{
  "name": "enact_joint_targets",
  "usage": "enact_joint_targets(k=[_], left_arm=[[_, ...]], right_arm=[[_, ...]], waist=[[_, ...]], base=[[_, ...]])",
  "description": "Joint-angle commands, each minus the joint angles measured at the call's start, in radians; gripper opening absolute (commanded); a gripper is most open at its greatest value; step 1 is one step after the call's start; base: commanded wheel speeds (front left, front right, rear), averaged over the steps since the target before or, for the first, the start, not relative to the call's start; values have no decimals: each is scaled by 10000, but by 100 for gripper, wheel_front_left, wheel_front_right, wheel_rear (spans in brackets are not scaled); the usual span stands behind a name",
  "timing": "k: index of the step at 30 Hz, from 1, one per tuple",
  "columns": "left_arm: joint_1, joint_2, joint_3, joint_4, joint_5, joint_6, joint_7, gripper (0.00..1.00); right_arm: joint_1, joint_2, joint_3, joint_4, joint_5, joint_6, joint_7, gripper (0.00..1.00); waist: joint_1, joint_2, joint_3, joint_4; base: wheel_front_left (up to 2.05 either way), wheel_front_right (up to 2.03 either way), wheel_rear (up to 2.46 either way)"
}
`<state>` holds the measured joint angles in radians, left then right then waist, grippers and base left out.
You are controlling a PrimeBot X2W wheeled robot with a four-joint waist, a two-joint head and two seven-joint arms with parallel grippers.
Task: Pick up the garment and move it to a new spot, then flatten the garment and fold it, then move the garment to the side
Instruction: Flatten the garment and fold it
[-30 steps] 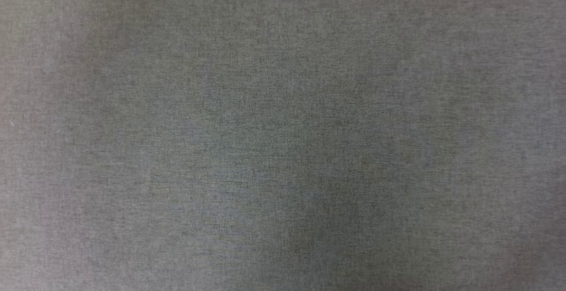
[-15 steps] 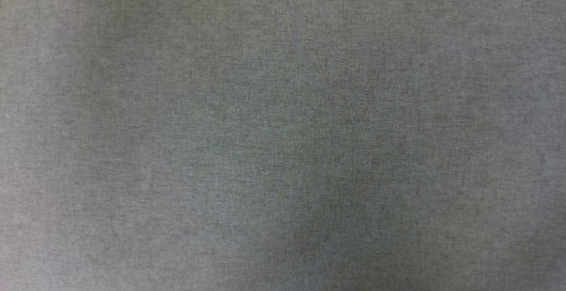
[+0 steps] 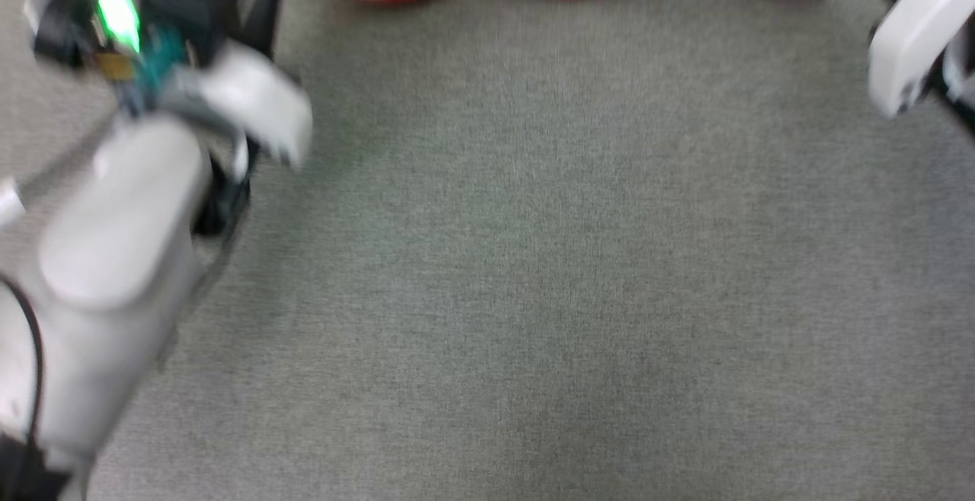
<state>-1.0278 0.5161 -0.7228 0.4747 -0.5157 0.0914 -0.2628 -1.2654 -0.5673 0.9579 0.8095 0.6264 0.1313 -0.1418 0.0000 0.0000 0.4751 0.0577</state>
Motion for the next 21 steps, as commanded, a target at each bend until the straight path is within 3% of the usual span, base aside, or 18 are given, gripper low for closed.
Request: enact_joint_targets(k=[1,9,18,21], left_arm=[[936,126,61,-335,-87,124,-23,0],[4447,584,109,-1409,-419,534,-23,0],[7325,1062,-336,-2142,-851,900,119,0],[8751,1472,-592,-2835,-1178,1204,391,0]], right_arm=[[653,-170,131,-120,149,-13,-92,0],[3180,-739,490,-623,718,-11,-227,0],[5496,-1359,666,-1542,1145,-11,77,0],[6924,-1864,431,-2205,1426,-11,348,0]], waist=[[0,0,-661,38],[0,0,-1913,64],[0,0,-3118,-74],[0,0,-3825,-74]], base=[[0,0,0],[0,0,0],[0,0,0],[0,0,0]])
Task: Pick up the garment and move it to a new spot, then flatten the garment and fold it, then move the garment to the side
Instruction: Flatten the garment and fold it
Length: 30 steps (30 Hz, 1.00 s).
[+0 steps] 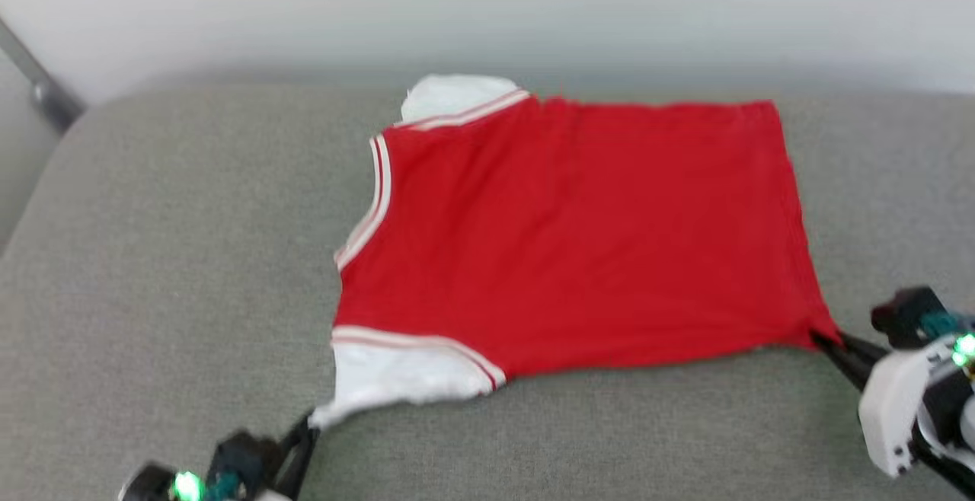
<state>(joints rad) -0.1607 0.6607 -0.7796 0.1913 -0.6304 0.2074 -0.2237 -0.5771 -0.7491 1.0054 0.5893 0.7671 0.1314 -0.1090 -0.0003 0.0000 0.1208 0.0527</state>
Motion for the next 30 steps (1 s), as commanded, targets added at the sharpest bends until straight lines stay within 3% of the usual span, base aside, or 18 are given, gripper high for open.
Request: enact_joint_targets(k=[1,11,20,30], left_arm=[[328,102,-84,-160,-69,97,78,0],[2481,537,-652,-1558,-658,745,848,0],[2962,805,-859,-2079,-756,956,1216,0],[1150,898,-759,-1705,52,328,1294,0]], right_arm=[[326,-133,-163,-92,104,-15,48,0],[3235,-895,-1175,-1399,280,-15,820,0],[5016,-738,-2762,-2088,-233,-15,1412,0],[5142,-147,-4532,-3035,-1098,-15,2057,0]], waist=[[3,0,-402,-20],[3,0,-1377,-35],[3,0,-1551,37],[3,0,-1315,-41]], base=[[0,0,0],[0,0,0],[0,0,0],[0,0,0]])
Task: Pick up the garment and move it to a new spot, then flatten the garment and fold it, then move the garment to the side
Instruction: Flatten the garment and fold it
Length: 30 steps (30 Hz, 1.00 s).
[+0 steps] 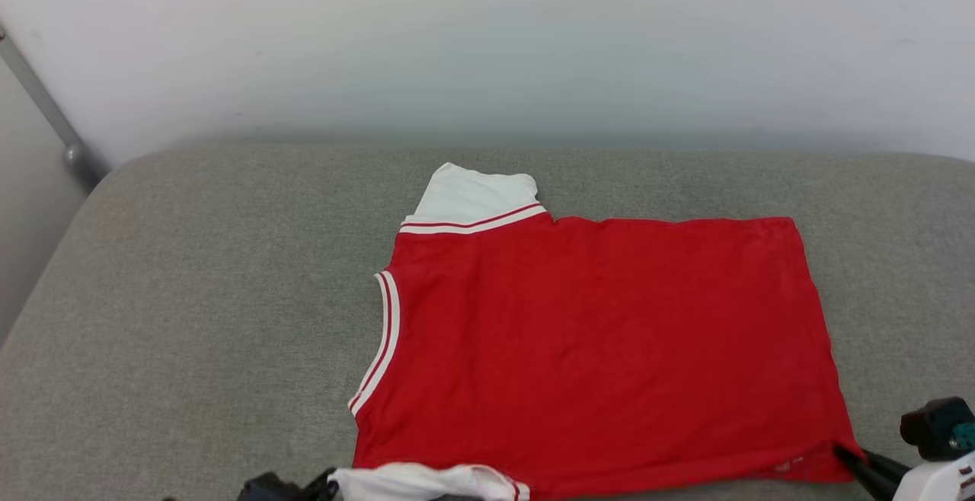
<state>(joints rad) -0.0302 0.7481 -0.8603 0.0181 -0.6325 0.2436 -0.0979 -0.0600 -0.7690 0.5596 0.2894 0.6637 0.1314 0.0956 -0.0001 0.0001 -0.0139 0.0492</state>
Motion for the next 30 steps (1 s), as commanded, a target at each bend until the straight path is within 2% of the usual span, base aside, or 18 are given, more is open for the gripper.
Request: enact_joint_targets(k=[1,9,16,23,30], left_arm=[[-428,39,77,86,157,-136,49,0],[-2757,-95,202,750,881,-967,313,0],[-4446,-582,405,1986,959,-1757,166,0],[-5726,-1018,186,3382,1240,-2435,233,0],[-6454,-1463,-149,4959,1404,-3031,126,0]], right_arm=[[-78,125,-222,-166,-118,-13,106,0],[-623,410,-1295,-998,-686,-13,651,0],[-1346,556,-1621,-1252,-925,-13,1093,0],[-2434,656,-1368,-753,-1027,-13,1579,0],[-3406,883,-468,357,-1063,-13,1810,0]], waist=[[1,-1,86,-23],[1,-1,788,-282],[1,-1,1604,-573],[1,-1,2565,-746],[1,-1,3123,-721]], base=[[0,0,0],[0,0,0],[0,0,0],[0,0,0],[0,0,0]])
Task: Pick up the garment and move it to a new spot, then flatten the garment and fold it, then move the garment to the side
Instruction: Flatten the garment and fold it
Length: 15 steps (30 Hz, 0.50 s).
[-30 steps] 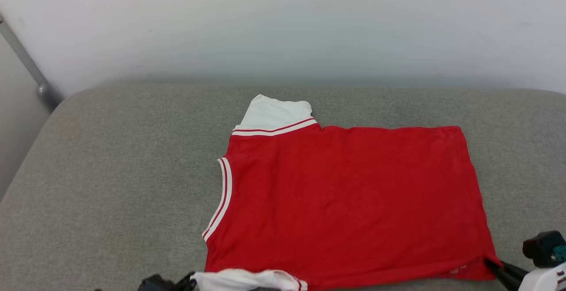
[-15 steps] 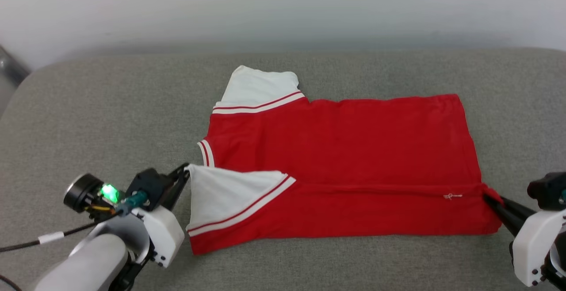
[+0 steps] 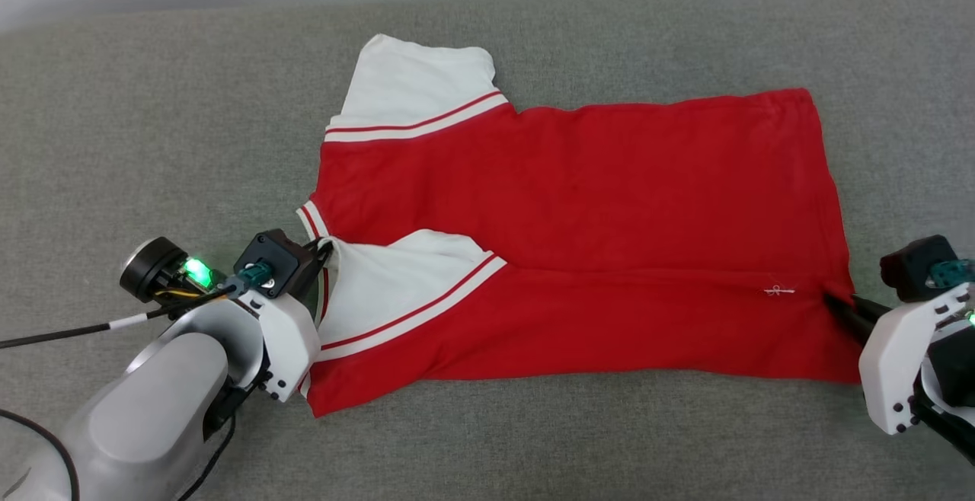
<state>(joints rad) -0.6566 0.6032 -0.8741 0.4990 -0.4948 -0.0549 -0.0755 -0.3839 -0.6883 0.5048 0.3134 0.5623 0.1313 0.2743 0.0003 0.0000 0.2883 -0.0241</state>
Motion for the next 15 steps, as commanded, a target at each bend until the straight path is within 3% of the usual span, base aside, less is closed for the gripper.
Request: enact_joint_targets(k=[1,7,8,9,10,15], left_arm=[[-238,-86,-62,381,22,-122,-150,0],[-422,-470,-271,1383,44,-337,-502,0],[-436,-546,-290,1559,27,-362,-594,0],[-453,-613,-298,1703,34,-357,-688,31],[-492,-643,-312,1826,71,-346,-801,99],[-716,-686,-273,2108,11,-380,-1111,100]], right_arm=[[-259,118,233,288,-29,-11,20,0],[-546,302,761,953,129,-11,-276,0],[-593,307,785,1028,154,-11,-401,5],[-636,329,792,1084,181,-11,-537,44],[-664,335,806,1119,186,-11,-671,100],[-418,196,788,1173,272,-11,-1194,100]], waist=[[-3,0,123,18],[-3,0,16,66],[-3,0,-57,75],[-3,0,-160,84],[-3,0,-266,94],[-3,0,-947,216]], base=[[0,0,0],[0,0,0],[0,0,0],[0,0,0],[0,0,0],[0,0,0]])
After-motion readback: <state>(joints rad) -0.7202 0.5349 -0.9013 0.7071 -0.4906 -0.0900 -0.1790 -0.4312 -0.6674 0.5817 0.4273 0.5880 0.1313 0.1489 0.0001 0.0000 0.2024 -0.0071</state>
